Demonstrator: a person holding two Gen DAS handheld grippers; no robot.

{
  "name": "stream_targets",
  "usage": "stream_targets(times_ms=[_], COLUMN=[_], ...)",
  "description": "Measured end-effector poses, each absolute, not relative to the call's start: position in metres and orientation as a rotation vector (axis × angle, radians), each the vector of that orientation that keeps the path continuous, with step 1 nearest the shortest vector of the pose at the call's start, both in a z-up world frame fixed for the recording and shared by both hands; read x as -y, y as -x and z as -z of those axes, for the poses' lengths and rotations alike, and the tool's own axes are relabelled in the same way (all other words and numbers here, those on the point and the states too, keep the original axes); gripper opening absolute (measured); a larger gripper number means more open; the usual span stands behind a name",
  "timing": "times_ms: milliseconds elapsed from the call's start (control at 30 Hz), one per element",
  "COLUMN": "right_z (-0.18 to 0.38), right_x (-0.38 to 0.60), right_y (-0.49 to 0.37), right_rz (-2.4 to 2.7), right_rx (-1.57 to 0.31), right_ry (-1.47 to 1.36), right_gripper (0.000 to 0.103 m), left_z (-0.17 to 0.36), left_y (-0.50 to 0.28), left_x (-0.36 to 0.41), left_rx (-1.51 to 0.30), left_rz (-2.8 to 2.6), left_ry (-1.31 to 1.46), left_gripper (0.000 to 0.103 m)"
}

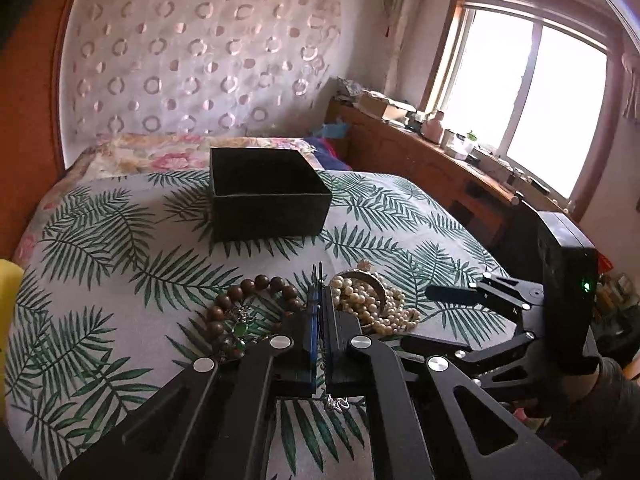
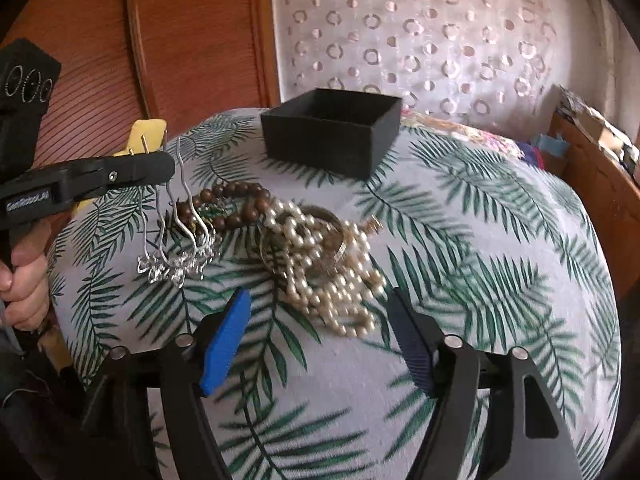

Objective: Organize jewelry
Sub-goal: 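Grasp the silver bangle with the right tool while the left tool holds the hairpins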

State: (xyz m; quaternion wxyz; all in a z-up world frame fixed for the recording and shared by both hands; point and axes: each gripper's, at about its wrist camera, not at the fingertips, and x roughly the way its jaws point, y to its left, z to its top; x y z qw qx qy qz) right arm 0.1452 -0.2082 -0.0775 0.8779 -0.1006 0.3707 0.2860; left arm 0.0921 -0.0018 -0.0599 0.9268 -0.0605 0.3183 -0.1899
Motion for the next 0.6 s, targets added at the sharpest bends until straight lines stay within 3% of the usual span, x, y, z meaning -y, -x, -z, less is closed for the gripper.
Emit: stream_targets(times_ms=[600], right_z=[0.088], right_x=[0.163], right_y=[-0.180], right_rz=[-0.626], right_rx=[-0.812], right_ry=[0.374], right_gripper=[0.074], left_z=[0.061], left_y=[-0.087], left_x=[-0.022], left_rx=[-0.641], left_rz=[0.339], left_ry=[0.163], left_gripper=[0.001])
